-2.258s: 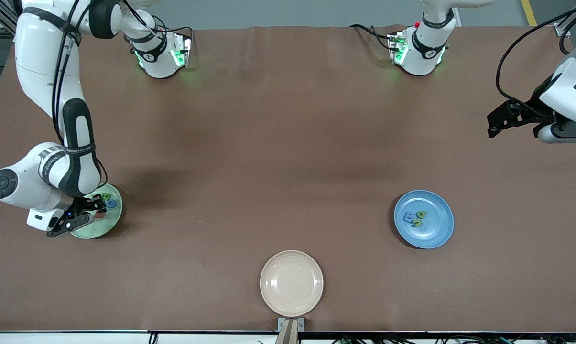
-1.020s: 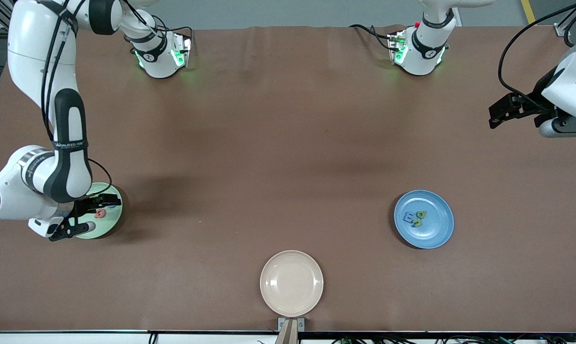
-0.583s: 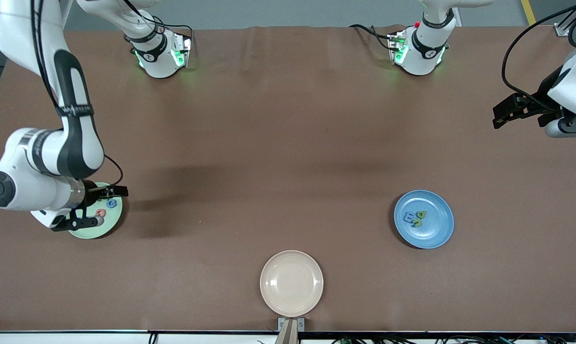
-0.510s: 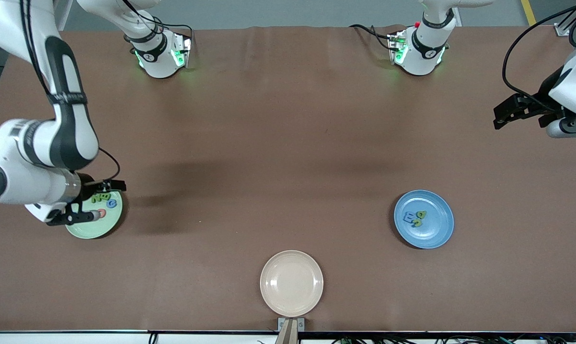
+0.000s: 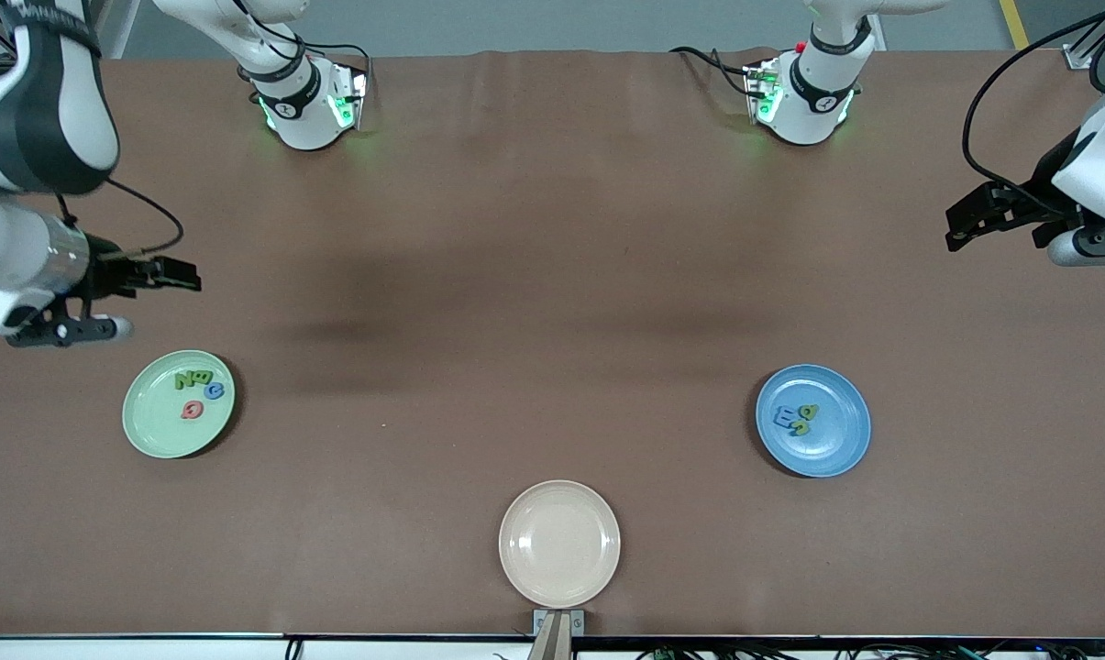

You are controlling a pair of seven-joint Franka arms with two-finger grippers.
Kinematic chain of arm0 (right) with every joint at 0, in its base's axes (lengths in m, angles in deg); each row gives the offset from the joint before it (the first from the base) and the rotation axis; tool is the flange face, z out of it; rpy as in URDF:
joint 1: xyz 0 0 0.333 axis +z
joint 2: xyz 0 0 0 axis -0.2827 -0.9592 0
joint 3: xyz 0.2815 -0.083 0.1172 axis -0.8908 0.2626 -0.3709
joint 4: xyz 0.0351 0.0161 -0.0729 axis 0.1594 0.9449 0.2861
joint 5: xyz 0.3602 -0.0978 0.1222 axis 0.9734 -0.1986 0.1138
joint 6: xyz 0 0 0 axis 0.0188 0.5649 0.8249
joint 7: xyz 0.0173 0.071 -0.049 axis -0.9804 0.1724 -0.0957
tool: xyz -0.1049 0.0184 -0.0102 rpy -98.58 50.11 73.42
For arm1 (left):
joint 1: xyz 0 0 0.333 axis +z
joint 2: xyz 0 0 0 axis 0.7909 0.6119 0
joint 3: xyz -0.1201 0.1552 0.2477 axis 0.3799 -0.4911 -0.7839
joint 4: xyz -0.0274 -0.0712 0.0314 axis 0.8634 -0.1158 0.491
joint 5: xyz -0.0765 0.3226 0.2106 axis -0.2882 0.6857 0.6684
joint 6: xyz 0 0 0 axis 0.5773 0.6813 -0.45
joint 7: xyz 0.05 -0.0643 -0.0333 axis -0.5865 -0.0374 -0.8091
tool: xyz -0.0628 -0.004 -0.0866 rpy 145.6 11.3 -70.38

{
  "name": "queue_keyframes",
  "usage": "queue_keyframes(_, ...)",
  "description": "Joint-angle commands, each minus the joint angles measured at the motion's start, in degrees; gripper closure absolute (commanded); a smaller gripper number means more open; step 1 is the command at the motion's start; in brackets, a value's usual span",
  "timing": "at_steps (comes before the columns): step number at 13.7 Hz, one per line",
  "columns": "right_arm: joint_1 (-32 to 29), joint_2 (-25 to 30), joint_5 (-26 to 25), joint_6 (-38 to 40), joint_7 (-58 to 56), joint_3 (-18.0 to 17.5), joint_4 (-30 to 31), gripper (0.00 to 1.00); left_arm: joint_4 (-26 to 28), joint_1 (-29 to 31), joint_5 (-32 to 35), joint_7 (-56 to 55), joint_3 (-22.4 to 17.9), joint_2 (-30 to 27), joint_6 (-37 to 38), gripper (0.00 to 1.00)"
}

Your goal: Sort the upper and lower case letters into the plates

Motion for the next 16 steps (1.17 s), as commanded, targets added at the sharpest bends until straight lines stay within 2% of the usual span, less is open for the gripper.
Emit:
queue_keyframes(1, -1.83, 5.14, -2.07, 1.98, 1.10, -2.18, 0.58, 0.00, 0.62, 0.23, -1.14, -0.34, 0.03, -1.07, -0.51, 0.00)
queue_keyframes(3, -1.83, 4.88, -2.07, 6.27, 1.10, -1.83, -8.53, 0.00, 0.80, 0.23, -1.14, -0.34, 0.03, -1.16, -0.33, 0.00)
queue_keyframes(5, -1.66, 4.88, -2.16, 7.35, 1.18, -1.83, -13.31, 0.00, 0.72, 0.23, -1.14, -0.34, 0.03, -1.07, -0.33, 0.00)
queue_keyframes(13, -1.48, 4.61, -1.89, 6.56, 8.74, -2.18, -16.04, 0.00, 0.10, 0.49, -1.14, 0.02, 0.03, -0.63, -0.42, 0.00)
queue_keyframes(16, -2.09, 4.18, -1.98, 6.56, 8.13, -2.01, -17.89, 0.00, -0.78, 0.41, -0.70, 0.98, 0.03, -0.63, -0.42, 0.00)
